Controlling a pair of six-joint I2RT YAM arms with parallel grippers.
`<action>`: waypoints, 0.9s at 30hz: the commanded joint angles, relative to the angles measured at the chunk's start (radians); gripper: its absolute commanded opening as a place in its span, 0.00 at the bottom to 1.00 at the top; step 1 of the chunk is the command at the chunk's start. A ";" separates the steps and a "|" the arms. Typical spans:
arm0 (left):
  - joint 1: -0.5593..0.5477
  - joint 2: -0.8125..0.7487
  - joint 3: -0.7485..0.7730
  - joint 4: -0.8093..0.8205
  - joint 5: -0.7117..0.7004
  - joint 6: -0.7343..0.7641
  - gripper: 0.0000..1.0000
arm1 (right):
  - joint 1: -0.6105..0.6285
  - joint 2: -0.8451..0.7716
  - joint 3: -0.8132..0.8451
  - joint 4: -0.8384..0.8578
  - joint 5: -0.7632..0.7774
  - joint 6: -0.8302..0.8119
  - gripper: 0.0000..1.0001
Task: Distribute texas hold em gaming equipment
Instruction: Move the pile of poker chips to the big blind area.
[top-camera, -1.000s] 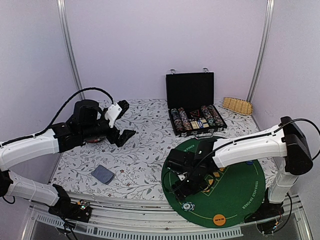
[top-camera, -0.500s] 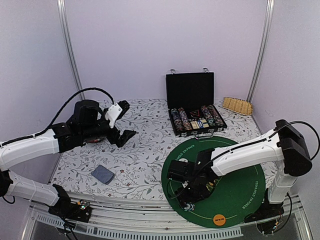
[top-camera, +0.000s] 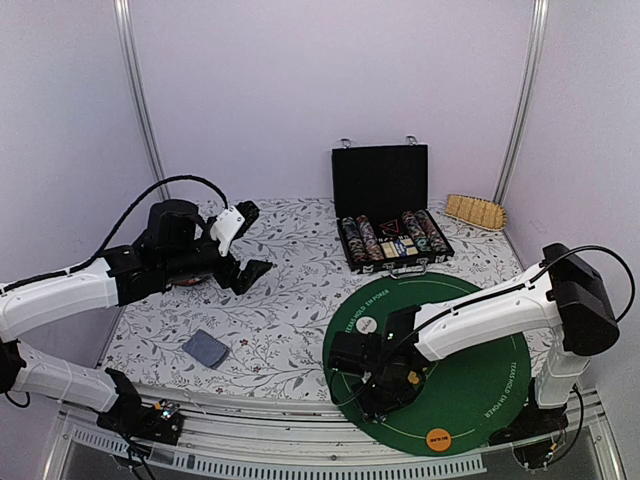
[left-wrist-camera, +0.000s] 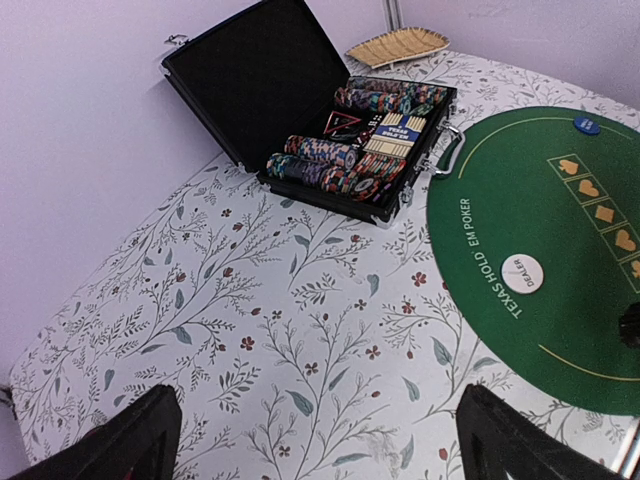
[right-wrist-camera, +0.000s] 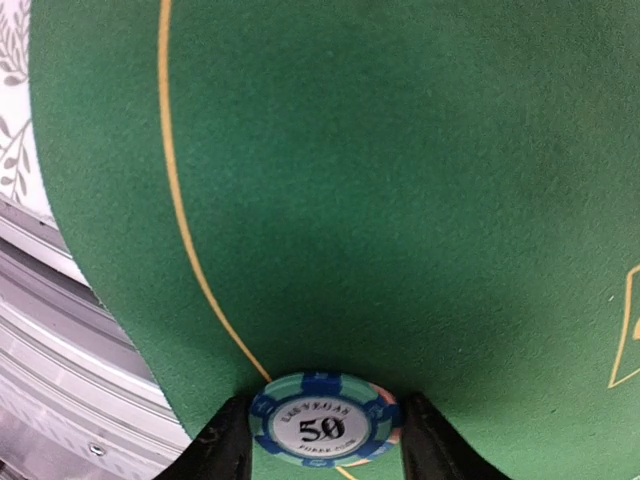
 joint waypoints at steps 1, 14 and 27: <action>-0.006 -0.004 0.000 0.007 0.010 -0.006 0.98 | 0.019 0.005 -0.029 -0.029 -0.030 0.011 0.47; -0.006 -0.011 -0.006 0.012 0.007 0.000 0.98 | 0.050 -0.076 -0.134 -0.053 -0.093 0.005 0.34; -0.006 -0.011 -0.006 0.016 0.013 -0.004 0.98 | 0.123 -0.168 -0.240 -0.058 -0.151 0.049 0.33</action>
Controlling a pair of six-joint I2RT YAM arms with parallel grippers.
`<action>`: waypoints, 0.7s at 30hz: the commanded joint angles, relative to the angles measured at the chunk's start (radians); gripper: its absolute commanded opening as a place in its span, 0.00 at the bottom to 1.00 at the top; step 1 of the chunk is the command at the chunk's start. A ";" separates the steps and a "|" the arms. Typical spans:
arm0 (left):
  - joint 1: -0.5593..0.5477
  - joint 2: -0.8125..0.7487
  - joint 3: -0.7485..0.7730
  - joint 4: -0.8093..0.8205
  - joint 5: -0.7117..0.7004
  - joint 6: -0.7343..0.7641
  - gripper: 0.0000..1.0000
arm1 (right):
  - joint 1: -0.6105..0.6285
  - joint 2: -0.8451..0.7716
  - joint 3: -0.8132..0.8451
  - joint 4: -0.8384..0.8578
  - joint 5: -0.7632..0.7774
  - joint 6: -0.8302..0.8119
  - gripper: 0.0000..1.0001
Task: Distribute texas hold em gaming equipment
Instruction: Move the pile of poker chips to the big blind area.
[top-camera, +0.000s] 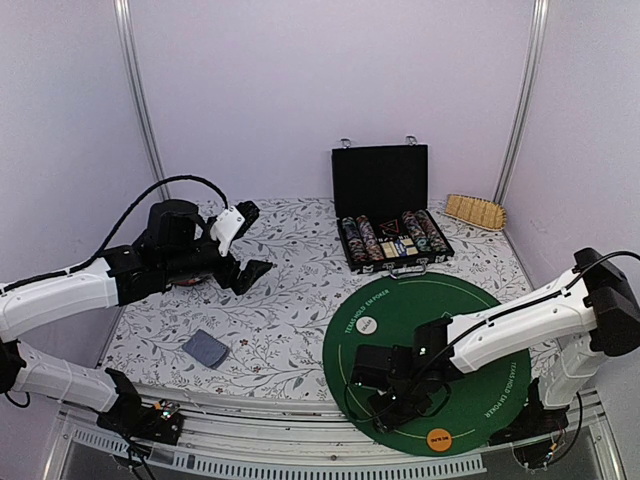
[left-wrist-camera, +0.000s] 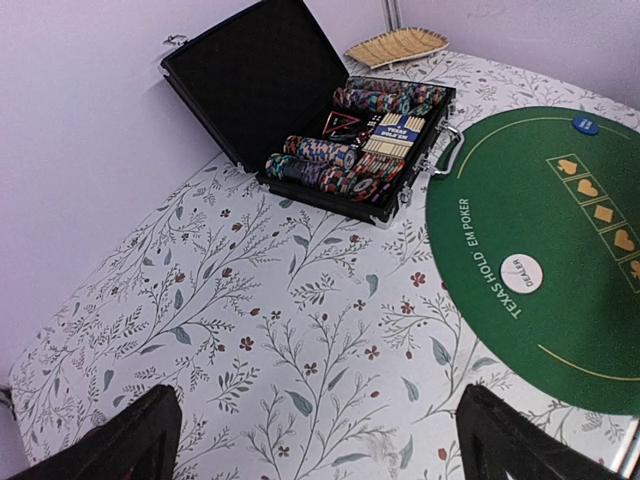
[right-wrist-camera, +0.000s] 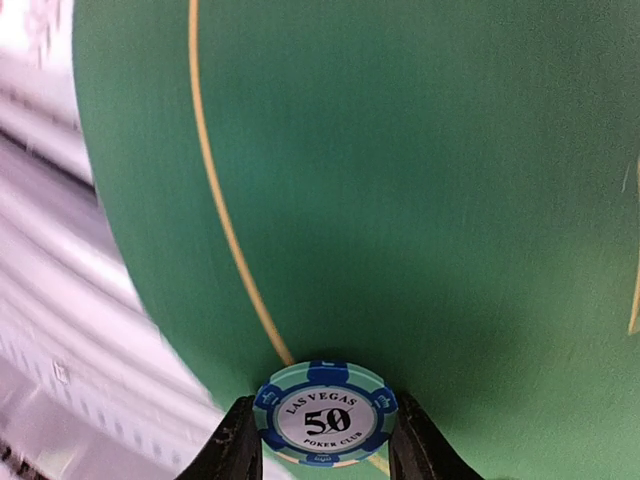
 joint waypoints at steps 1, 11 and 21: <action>-0.006 -0.009 -0.008 0.018 0.008 -0.004 0.98 | 0.053 -0.013 -0.071 -0.148 -0.148 0.037 0.33; -0.006 -0.001 -0.003 0.015 0.003 -0.005 0.98 | 0.056 -0.037 -0.094 -0.128 -0.127 0.051 0.35; -0.006 -0.004 -0.003 0.014 0.005 -0.005 0.98 | 0.057 -0.025 0.037 -0.233 -0.040 0.033 0.97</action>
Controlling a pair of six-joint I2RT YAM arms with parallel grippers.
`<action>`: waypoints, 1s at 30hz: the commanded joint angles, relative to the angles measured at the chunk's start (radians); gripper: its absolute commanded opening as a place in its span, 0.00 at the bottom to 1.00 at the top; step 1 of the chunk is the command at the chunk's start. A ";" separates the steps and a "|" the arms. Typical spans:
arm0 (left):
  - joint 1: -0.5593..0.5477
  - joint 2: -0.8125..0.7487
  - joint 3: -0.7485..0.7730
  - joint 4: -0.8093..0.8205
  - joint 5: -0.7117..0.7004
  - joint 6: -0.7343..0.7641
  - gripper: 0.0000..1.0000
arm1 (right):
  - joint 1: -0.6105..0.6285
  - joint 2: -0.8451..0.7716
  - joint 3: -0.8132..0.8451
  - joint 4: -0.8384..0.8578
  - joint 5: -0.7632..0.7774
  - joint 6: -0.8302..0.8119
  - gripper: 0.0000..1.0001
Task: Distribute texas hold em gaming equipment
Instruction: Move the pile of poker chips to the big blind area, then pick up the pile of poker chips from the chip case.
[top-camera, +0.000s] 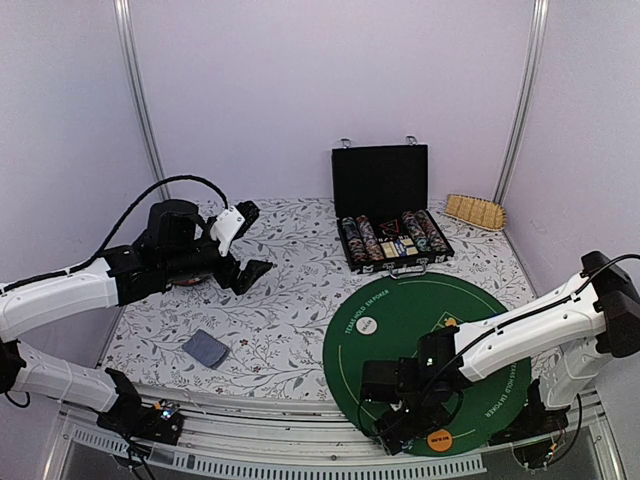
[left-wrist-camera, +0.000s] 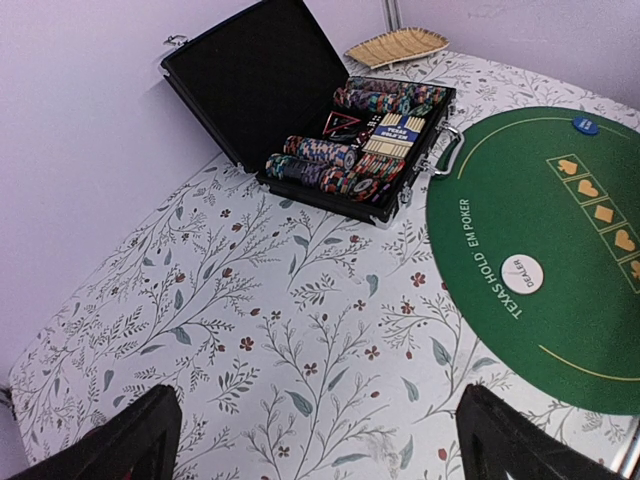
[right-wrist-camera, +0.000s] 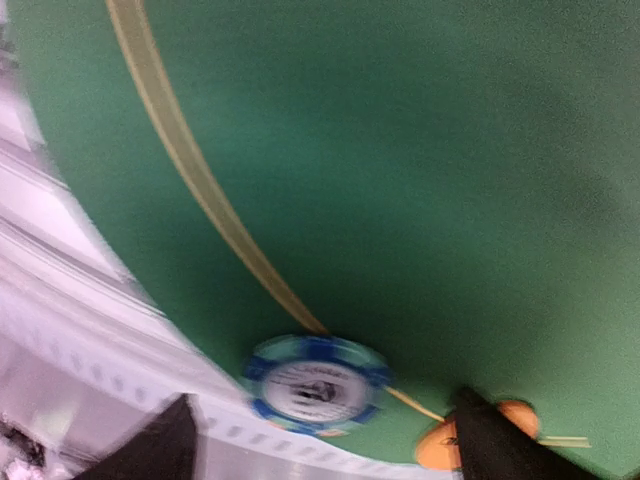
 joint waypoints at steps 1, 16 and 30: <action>-0.006 -0.004 -0.002 0.013 0.003 -0.004 0.98 | 0.005 0.029 0.106 -0.157 0.096 -0.025 1.00; -0.004 -0.021 -0.004 0.014 -0.006 0.002 0.98 | -0.609 0.045 0.669 0.202 0.250 -1.015 0.99; 0.003 -0.008 -0.011 0.015 -0.019 0.011 0.98 | -0.996 0.512 1.072 0.195 -0.312 -1.867 0.81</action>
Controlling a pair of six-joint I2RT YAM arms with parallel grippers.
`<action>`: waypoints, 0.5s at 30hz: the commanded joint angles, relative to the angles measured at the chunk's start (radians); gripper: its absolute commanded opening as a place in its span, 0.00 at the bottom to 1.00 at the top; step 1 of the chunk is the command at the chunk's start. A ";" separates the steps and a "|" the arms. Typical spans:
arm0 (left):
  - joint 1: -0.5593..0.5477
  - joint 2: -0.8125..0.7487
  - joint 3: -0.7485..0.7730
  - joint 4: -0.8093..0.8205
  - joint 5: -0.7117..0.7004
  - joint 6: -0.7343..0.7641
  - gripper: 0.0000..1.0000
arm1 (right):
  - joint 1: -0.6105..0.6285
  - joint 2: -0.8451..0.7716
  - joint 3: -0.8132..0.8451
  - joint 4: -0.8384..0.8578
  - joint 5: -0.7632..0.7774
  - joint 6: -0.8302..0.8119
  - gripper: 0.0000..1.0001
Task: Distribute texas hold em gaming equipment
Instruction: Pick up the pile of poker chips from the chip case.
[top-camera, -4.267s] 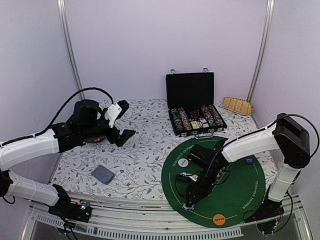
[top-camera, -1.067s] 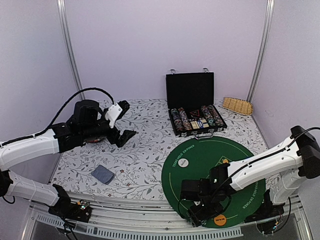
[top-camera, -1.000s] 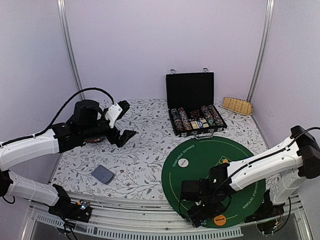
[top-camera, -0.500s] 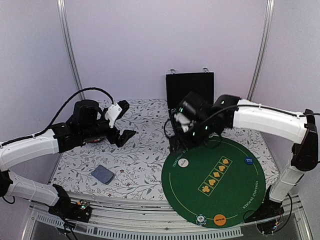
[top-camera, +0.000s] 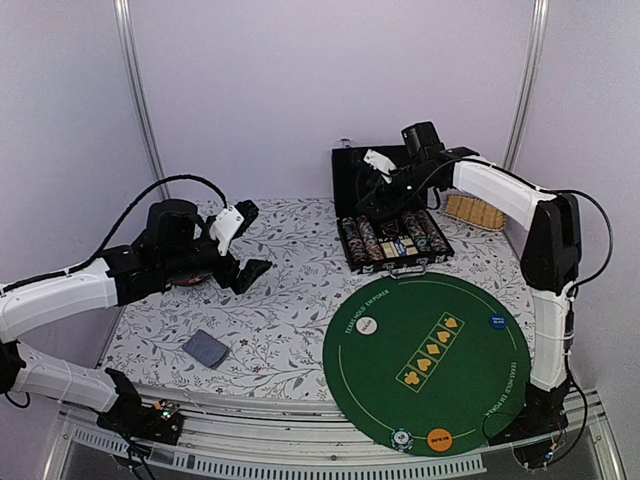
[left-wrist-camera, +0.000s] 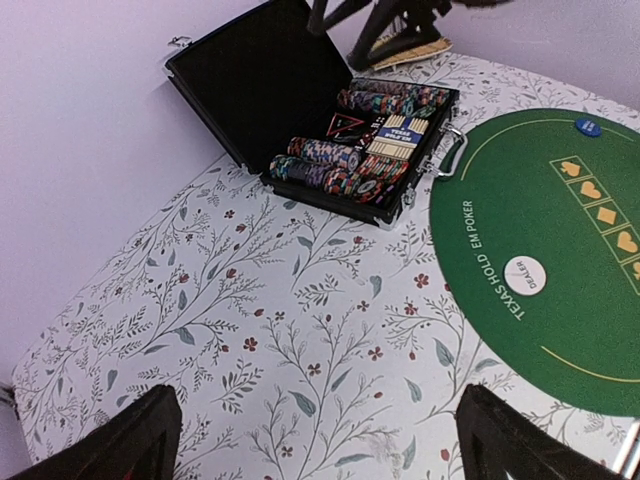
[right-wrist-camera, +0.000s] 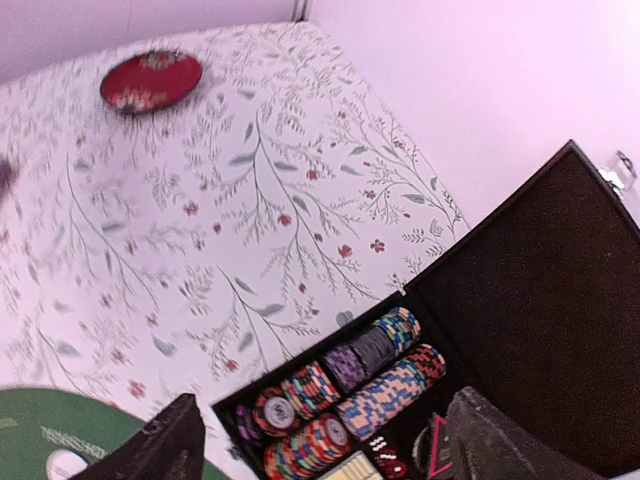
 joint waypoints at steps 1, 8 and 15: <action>0.004 -0.002 -0.013 0.014 -0.011 0.011 0.98 | -0.033 0.095 0.016 -0.088 -0.091 -0.366 0.78; 0.007 0.021 -0.014 0.012 -0.002 0.011 0.98 | -0.034 0.204 0.018 -0.045 -0.102 -0.502 0.53; 0.009 0.029 -0.017 0.011 -0.004 0.013 0.98 | -0.008 0.348 0.092 -0.037 -0.014 -0.571 0.43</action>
